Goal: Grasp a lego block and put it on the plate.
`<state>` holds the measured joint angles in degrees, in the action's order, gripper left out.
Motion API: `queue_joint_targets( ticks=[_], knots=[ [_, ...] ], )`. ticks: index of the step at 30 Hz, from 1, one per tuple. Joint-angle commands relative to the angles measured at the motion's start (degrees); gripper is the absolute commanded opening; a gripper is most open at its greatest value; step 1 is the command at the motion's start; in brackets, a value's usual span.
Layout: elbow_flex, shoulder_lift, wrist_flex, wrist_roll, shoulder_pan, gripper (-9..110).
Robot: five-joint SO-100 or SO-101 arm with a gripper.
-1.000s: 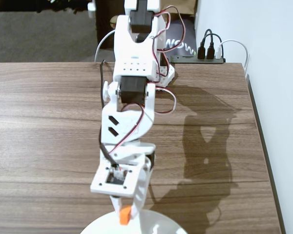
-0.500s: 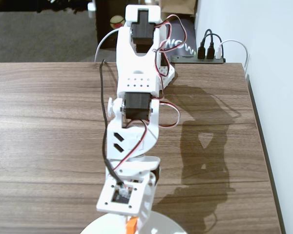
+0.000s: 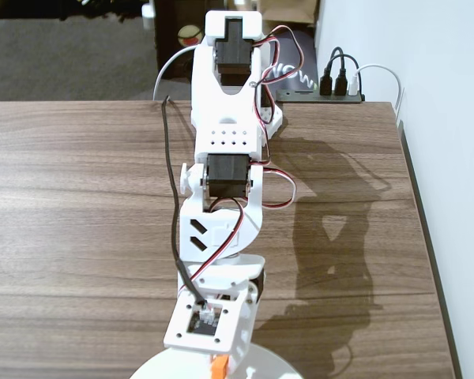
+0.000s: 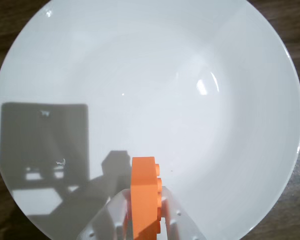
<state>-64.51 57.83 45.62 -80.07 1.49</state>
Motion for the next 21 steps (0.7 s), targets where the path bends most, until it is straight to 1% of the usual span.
queue_joint_targets(
  ticks=[1, 4, 8, 16, 21],
  knots=[
    [2.81, 0.53, 0.18, 0.26, 0.09, 9],
    [2.81, 0.44, 0.53, 0.26, 0.18, 13],
    [3.34, 0.35, 0.70, 0.53, 0.35, 15],
    [4.04, 1.49, 2.29, 1.67, 0.44, 15],
    [3.52, 3.69, 4.66, 4.48, 0.18, 15]
  ],
)
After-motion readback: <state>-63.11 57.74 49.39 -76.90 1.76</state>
